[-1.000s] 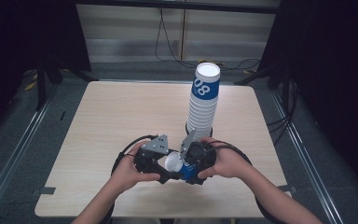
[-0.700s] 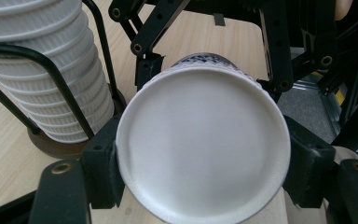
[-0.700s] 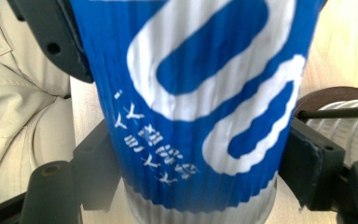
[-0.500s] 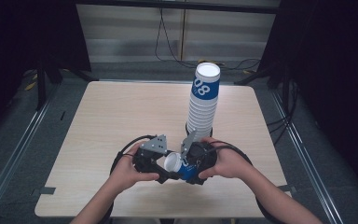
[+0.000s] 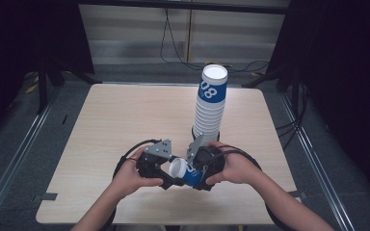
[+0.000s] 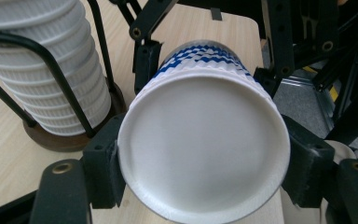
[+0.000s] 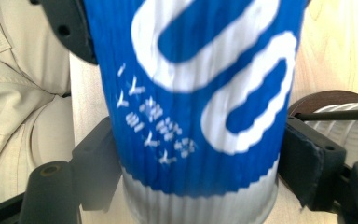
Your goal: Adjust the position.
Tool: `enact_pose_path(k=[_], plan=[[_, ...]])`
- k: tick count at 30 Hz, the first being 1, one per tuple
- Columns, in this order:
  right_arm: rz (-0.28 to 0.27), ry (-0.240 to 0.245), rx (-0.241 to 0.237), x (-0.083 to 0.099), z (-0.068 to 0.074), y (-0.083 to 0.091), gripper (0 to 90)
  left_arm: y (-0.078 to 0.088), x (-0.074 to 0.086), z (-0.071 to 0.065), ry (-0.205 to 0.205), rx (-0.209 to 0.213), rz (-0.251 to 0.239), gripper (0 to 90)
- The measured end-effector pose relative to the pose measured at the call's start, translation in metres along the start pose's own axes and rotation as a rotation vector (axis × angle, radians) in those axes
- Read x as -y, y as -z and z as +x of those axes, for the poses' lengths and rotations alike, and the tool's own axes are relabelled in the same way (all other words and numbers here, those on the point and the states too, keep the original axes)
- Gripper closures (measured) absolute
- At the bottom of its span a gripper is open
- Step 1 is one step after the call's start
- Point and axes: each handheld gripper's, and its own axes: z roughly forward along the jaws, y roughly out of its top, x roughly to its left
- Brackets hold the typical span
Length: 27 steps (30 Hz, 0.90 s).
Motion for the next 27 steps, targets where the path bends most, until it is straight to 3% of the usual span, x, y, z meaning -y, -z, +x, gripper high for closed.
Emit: enact_pose_path(k=[14,16,24,27], plan=[[-0.005,0.034,0.012,0.0003,0.001,0.0043,22.4,-0.0008,0.0014,-0.0007,-0.023,0.002,0.033,29.2],[-0.019,0.041,0.014,0.0008,0.0014,0.004,22.5,-0.0004,0.0026,-0.0004,-0.008,0.007,0.031,29.6],[-0.055,0.049,0.018,0.0012,0.0002,0.005,20.3,0.0043,0.0046,0.0021,-0.008,0.007,0.022,29.7],[-0.085,0.042,0.015,0.0028,0.0,0.0064,17.6,0.0064,0.0055,0.0034,0.014,0.014,0.01,29.5]])
